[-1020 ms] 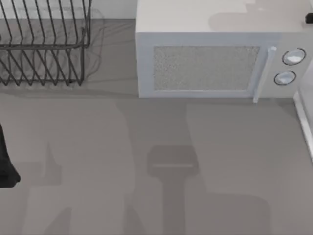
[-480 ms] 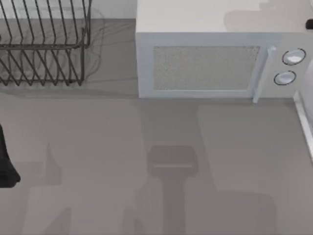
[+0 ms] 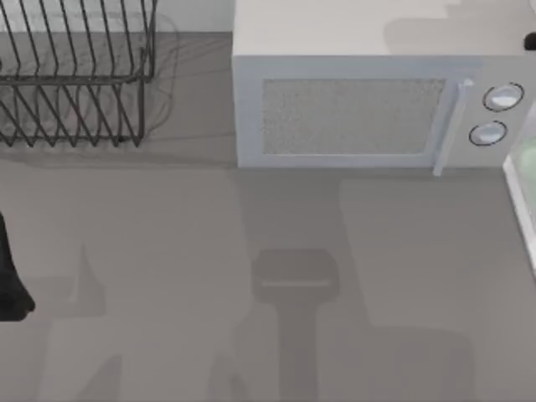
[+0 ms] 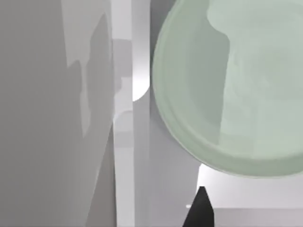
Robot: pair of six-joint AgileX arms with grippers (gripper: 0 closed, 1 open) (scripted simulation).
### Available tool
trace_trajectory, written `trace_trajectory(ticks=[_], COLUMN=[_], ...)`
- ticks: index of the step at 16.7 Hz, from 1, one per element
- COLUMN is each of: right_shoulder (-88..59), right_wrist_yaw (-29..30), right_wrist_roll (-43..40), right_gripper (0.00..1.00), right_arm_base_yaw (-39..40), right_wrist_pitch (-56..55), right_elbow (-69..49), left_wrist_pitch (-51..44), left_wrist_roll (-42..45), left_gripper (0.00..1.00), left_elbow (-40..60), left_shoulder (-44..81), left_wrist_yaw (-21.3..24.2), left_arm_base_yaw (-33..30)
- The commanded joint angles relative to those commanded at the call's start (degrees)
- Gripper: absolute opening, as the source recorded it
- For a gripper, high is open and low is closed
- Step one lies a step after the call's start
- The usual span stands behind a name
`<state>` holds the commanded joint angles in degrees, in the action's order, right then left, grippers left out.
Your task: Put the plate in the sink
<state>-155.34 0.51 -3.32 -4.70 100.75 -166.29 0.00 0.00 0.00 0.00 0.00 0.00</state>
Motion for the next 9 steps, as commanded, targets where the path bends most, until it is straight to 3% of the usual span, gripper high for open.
trace_trajectory(ticks=[3,9], right_shoulder=[0.0,0.0], right_wrist_yaw=[0.0,0.0], right_wrist_roll=[0.0,0.0], right_gripper=[0.98,1.00], right_arm_base_yaw=[0.0,0.0], right_wrist_pitch=[0.0,0.0], right_elbow=[0.0,0.0], left_wrist_pitch=[0.0,0.0], left_wrist_roll=[0.0,0.0], left_gripper=[1.00,1.00], left_elbow=[0.0,0.0], left_shoulder=[0.0,0.0], left_wrist_yaw=[0.0,0.0], left_arm_base_yaw=[0.0,0.0])
